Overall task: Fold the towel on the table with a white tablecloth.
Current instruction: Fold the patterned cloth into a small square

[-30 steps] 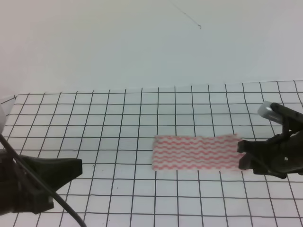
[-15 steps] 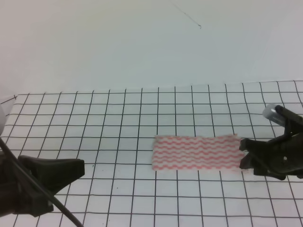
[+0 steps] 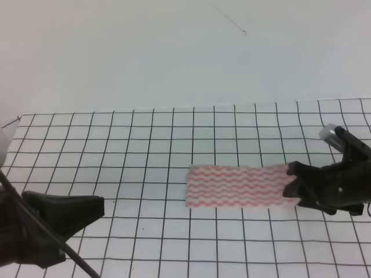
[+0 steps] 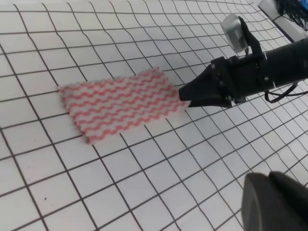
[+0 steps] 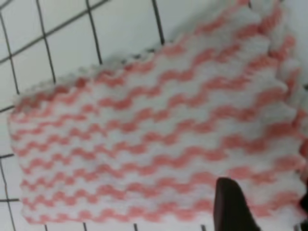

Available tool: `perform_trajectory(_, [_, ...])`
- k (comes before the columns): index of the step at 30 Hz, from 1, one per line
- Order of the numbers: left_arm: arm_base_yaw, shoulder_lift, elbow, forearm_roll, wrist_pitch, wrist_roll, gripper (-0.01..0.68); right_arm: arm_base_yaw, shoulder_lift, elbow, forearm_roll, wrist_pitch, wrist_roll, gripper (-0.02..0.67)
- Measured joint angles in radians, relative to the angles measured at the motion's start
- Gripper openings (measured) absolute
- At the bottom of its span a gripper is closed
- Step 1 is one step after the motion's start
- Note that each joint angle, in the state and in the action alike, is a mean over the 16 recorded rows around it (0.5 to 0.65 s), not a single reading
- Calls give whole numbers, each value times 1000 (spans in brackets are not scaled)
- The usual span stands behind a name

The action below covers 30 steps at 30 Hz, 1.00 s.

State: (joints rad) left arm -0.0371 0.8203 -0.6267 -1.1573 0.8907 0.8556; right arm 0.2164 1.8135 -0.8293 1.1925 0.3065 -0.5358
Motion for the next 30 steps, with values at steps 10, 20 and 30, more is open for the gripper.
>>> perform_trajectory(10, [0,0,0,0,7,-3,-3,0,1,0,101,-14,-102,239])
perform_trajectory(20, [0,0,0,-1,13,-3,-3,0,1,-1,108,-1,-175,68])
perform_trajectory(30, [0,0,0,0,27,3,-3,1,11,-41,134,70,-304,4])
